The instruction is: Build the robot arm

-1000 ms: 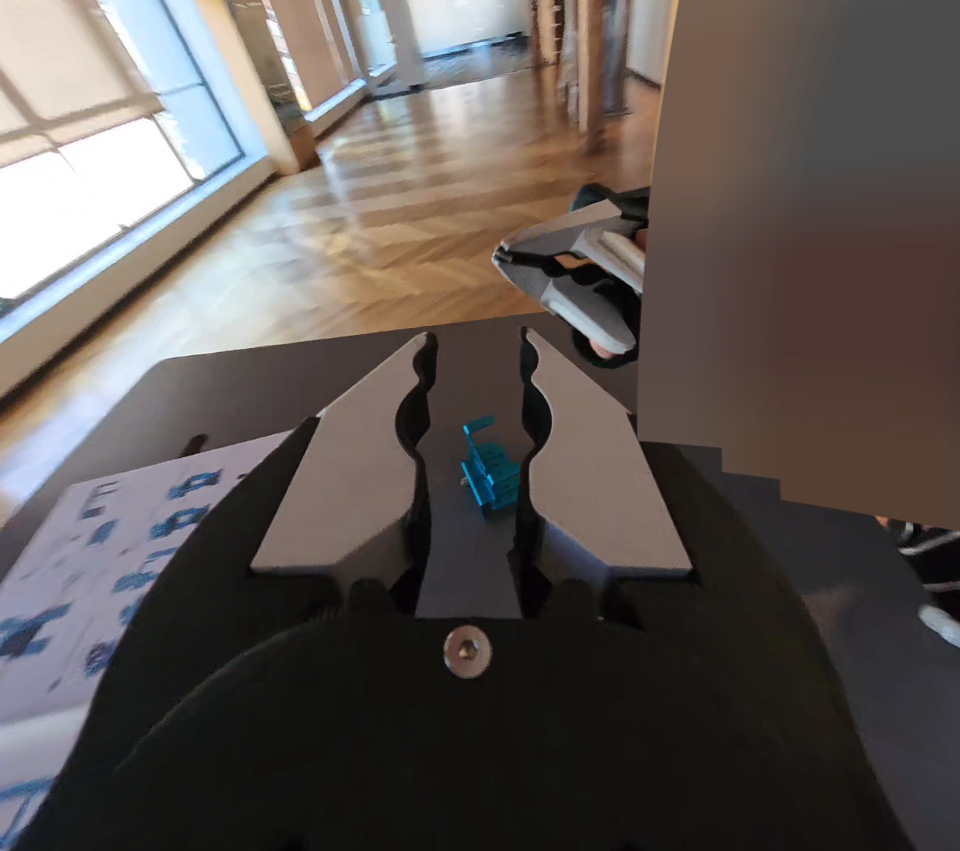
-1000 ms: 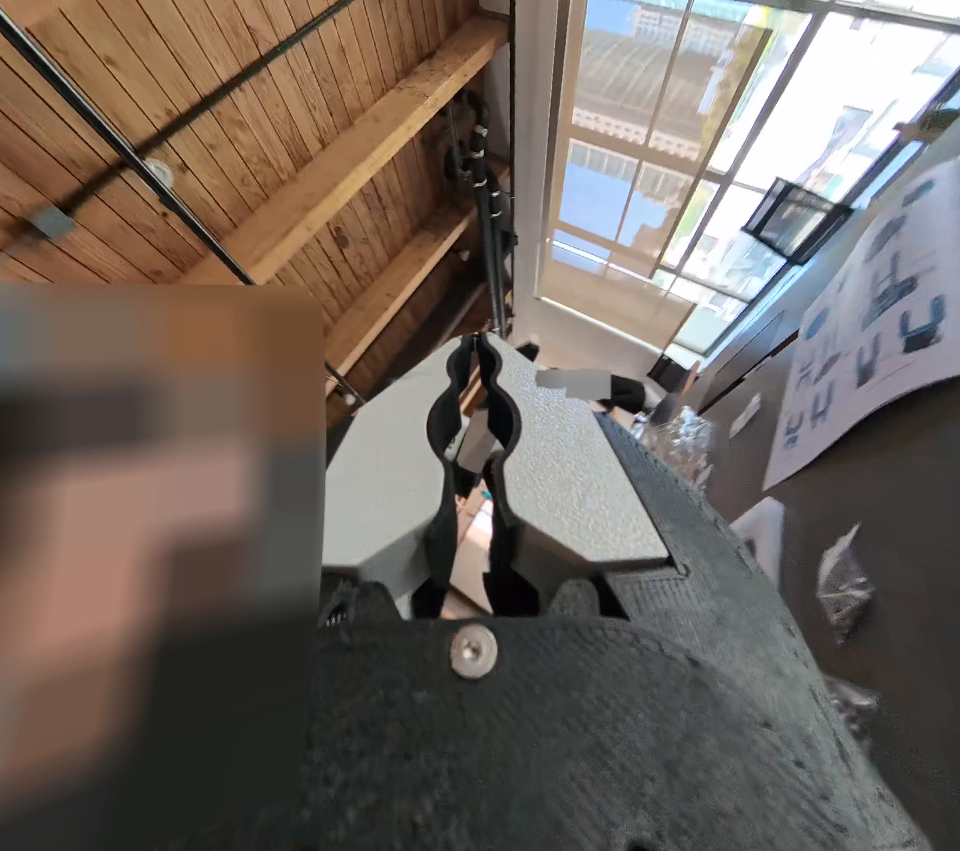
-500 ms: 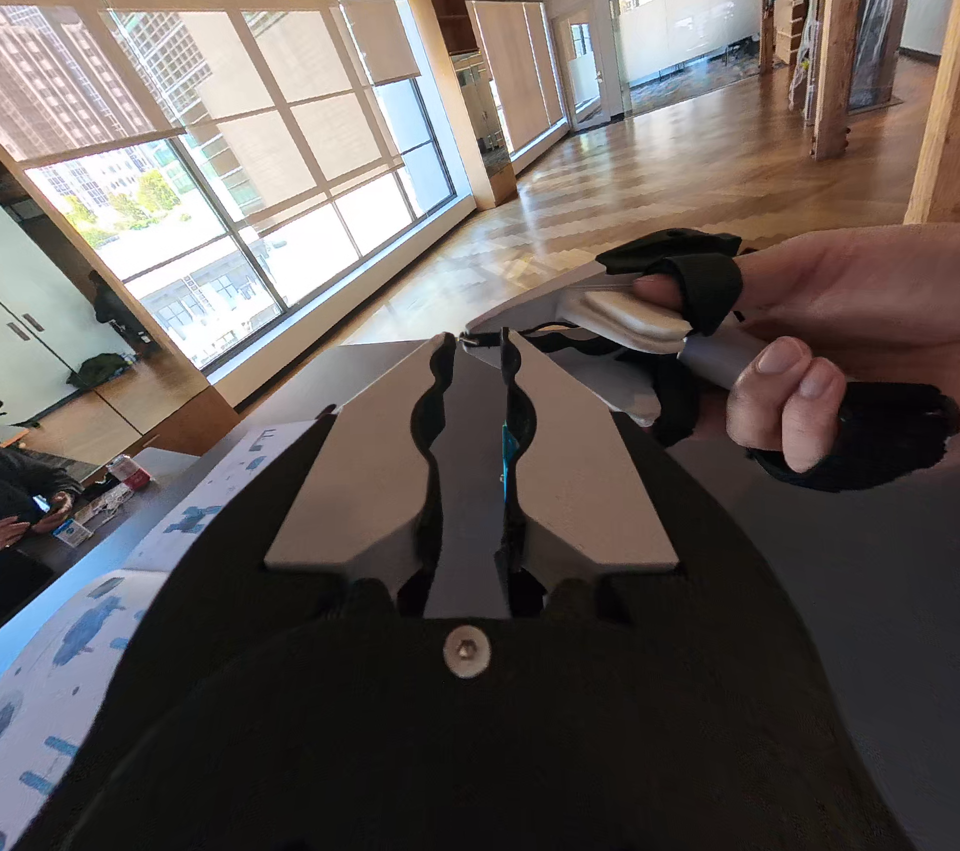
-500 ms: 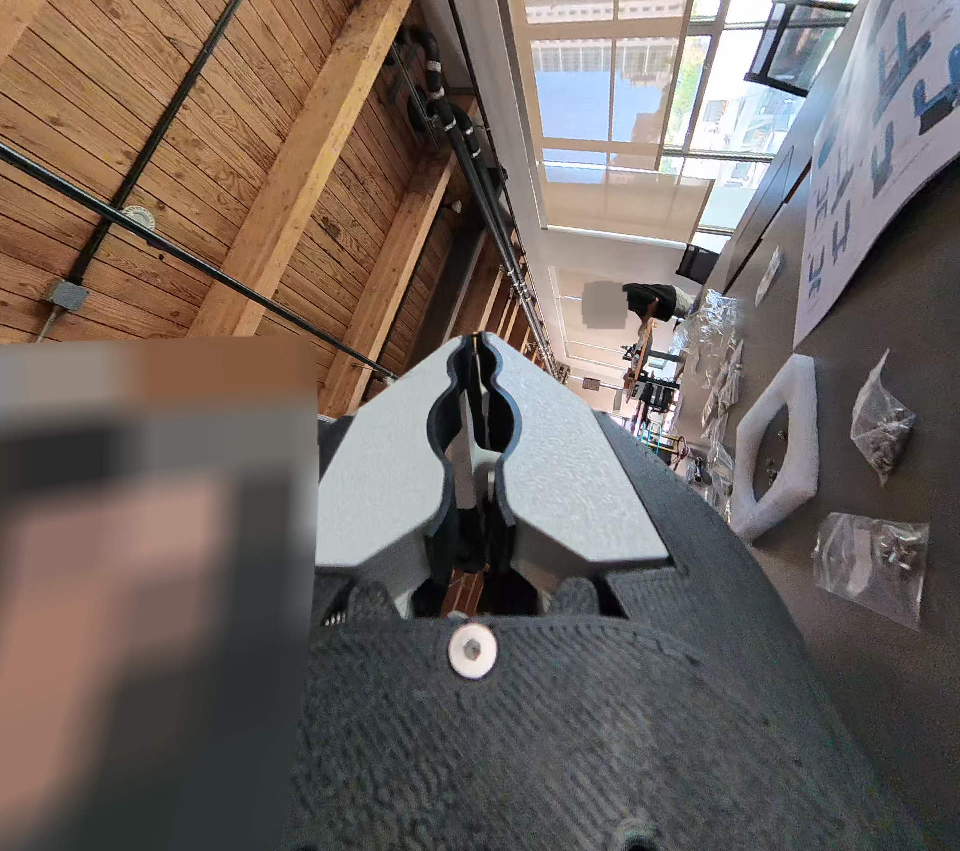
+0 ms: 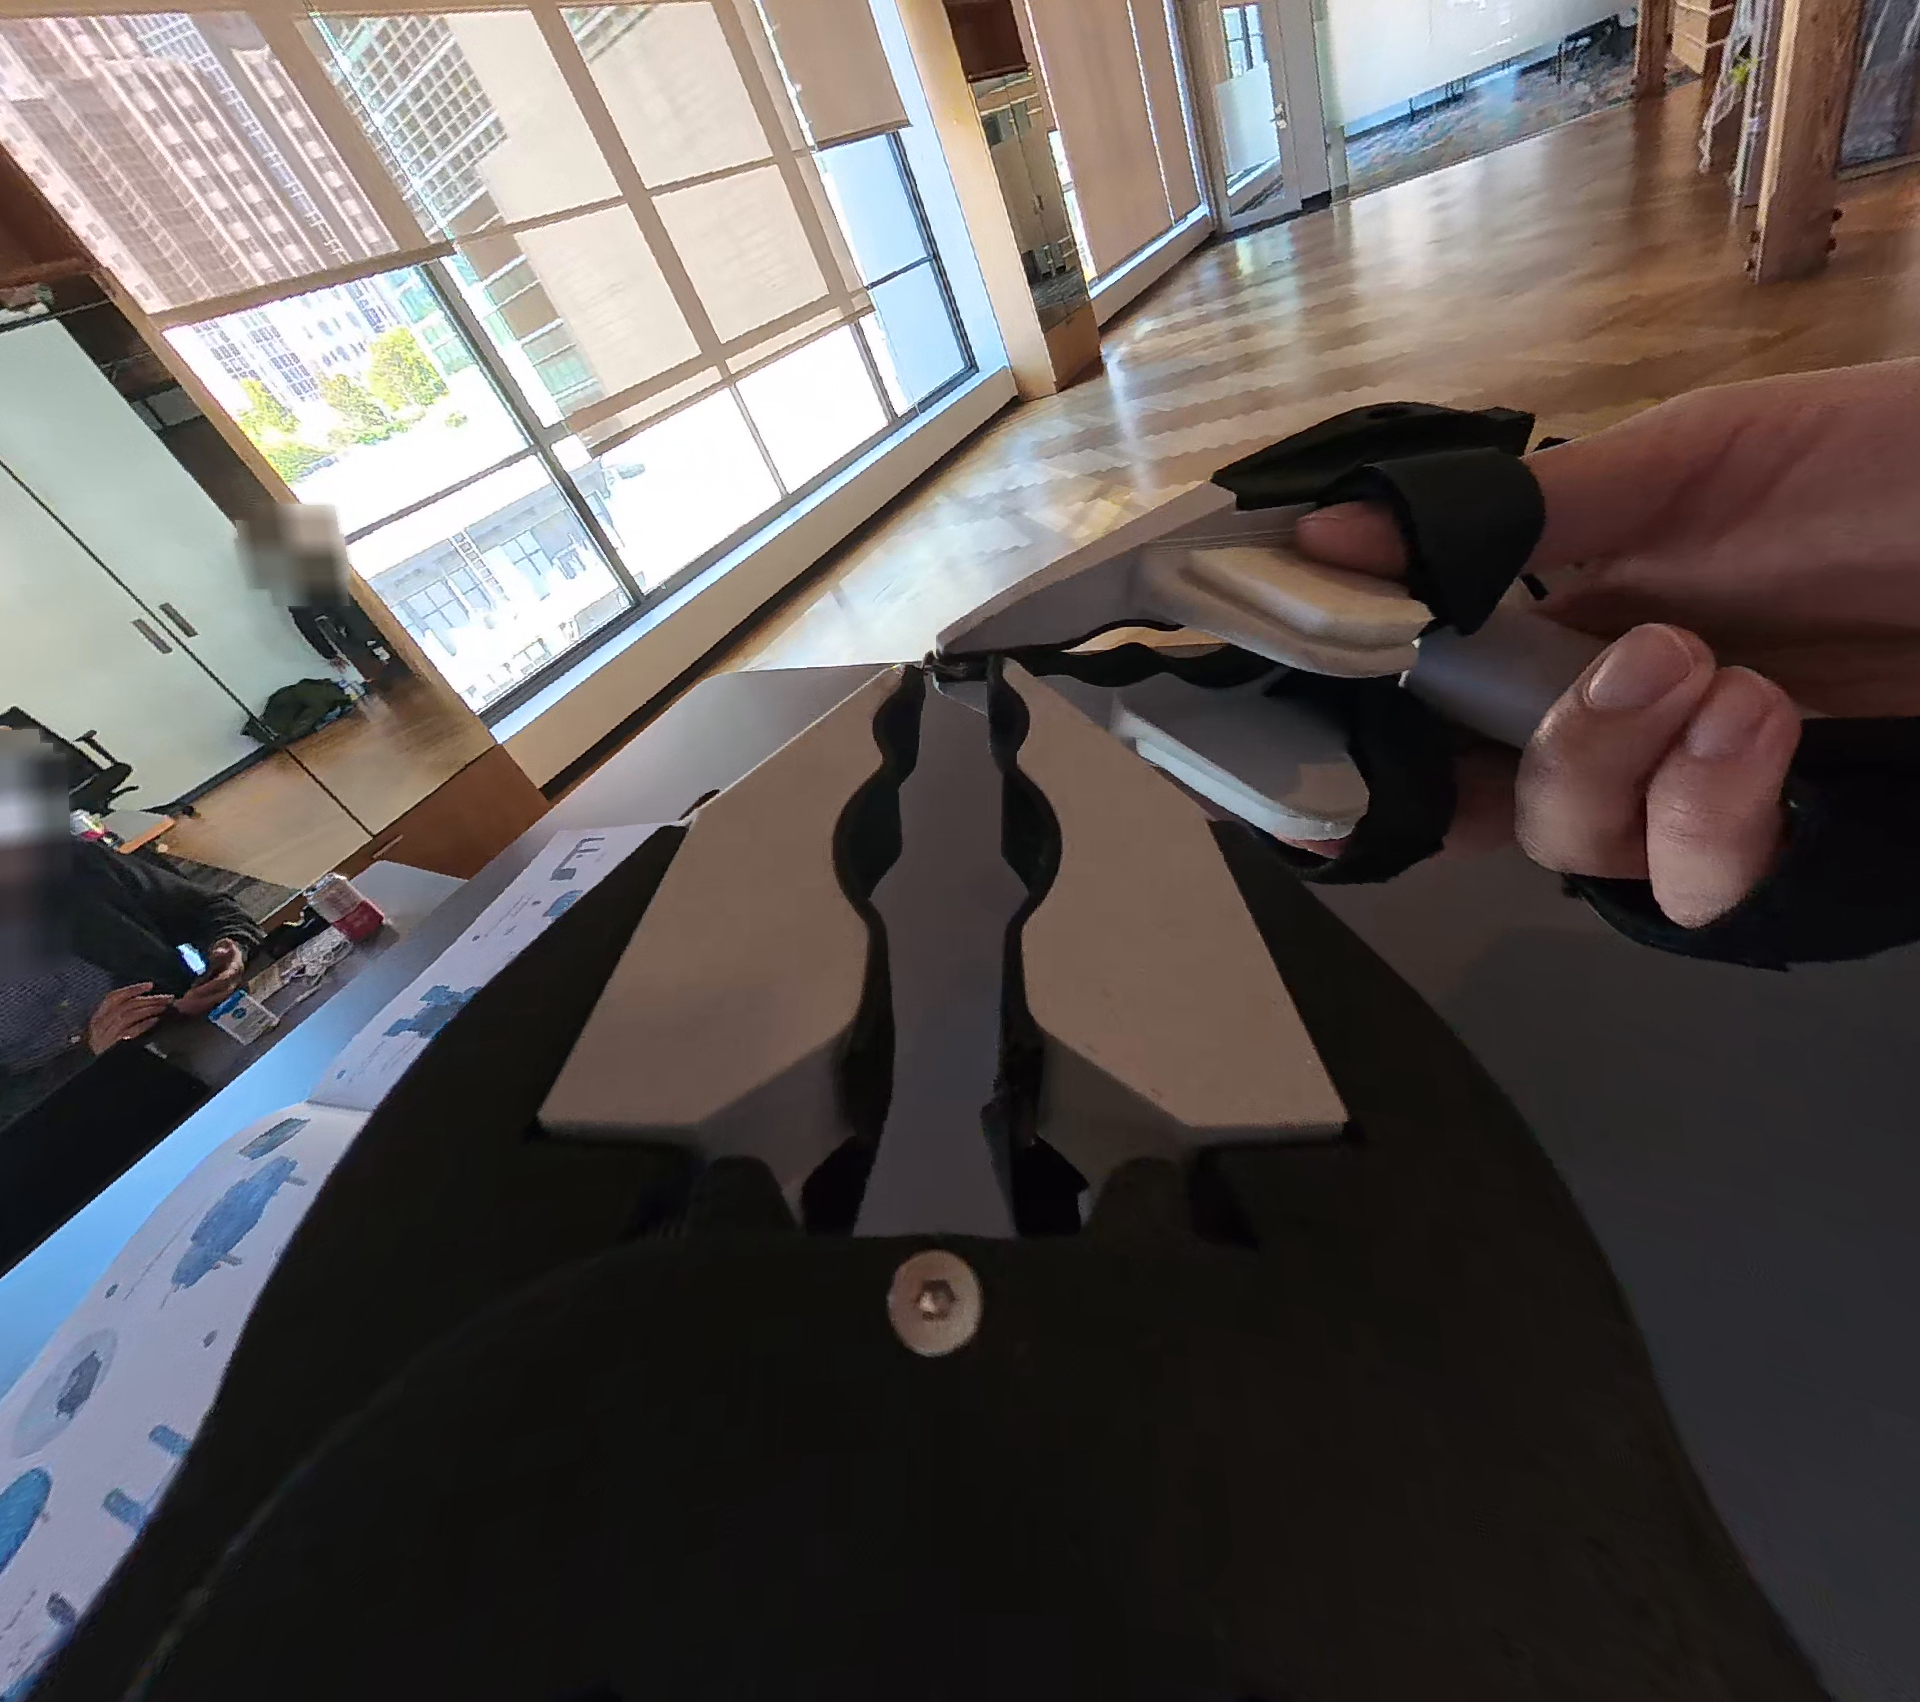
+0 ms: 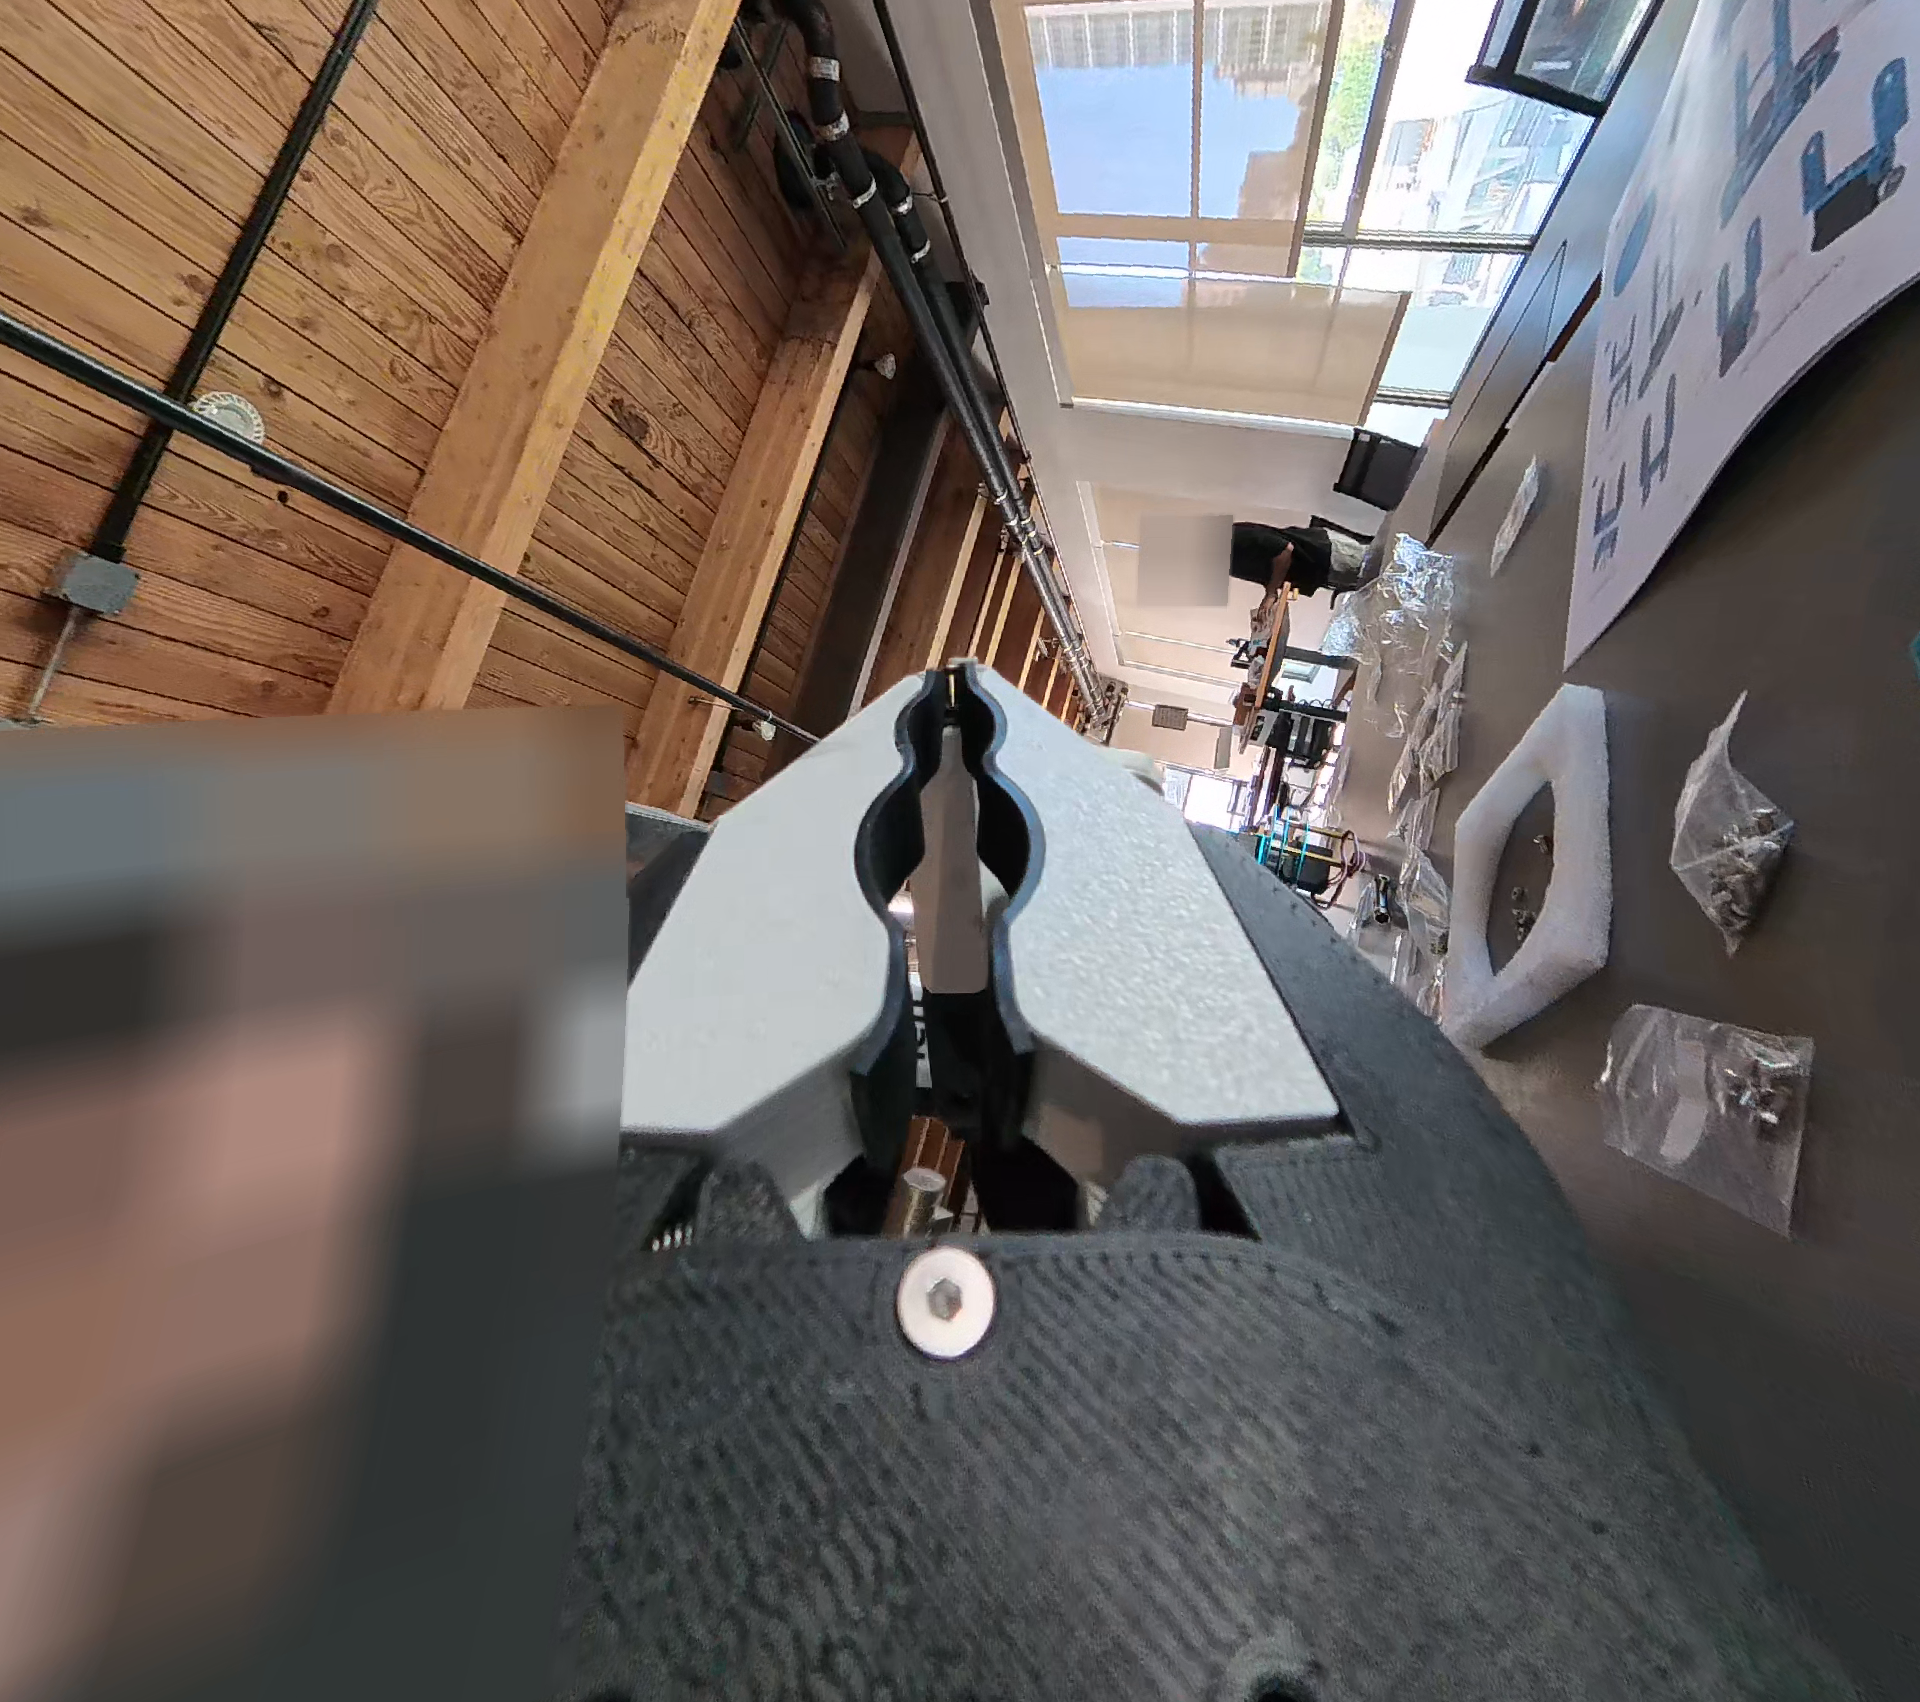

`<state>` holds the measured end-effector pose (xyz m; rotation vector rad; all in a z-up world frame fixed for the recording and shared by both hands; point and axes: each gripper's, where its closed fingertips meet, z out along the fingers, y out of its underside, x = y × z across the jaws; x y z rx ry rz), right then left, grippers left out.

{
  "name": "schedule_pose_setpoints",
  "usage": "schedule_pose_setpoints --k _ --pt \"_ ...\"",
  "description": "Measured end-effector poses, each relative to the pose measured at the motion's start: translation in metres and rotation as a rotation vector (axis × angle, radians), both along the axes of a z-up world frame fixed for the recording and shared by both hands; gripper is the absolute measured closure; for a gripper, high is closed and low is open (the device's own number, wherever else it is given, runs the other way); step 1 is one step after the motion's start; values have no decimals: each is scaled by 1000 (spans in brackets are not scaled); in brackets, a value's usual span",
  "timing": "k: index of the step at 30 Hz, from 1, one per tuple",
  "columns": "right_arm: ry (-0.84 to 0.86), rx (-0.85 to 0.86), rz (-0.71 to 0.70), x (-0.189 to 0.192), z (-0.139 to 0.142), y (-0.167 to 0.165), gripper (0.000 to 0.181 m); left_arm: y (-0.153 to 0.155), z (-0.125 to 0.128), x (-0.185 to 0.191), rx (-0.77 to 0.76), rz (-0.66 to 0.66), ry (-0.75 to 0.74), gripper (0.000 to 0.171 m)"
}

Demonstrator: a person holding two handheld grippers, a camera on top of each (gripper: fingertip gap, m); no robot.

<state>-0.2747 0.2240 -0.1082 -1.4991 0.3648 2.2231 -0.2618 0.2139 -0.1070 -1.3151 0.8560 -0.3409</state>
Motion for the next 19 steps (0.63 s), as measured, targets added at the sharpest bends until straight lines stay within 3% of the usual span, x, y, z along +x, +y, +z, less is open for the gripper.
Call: schedule_pose_setpoints --k 12,19 --pt "-50 10 27 -6 -6 -3 180 -3 -4 -6 11 -33 70 165" --pt "-88 9 134 -8 -16 -15 180 -15 -15 -8 -47 -159 115 165"
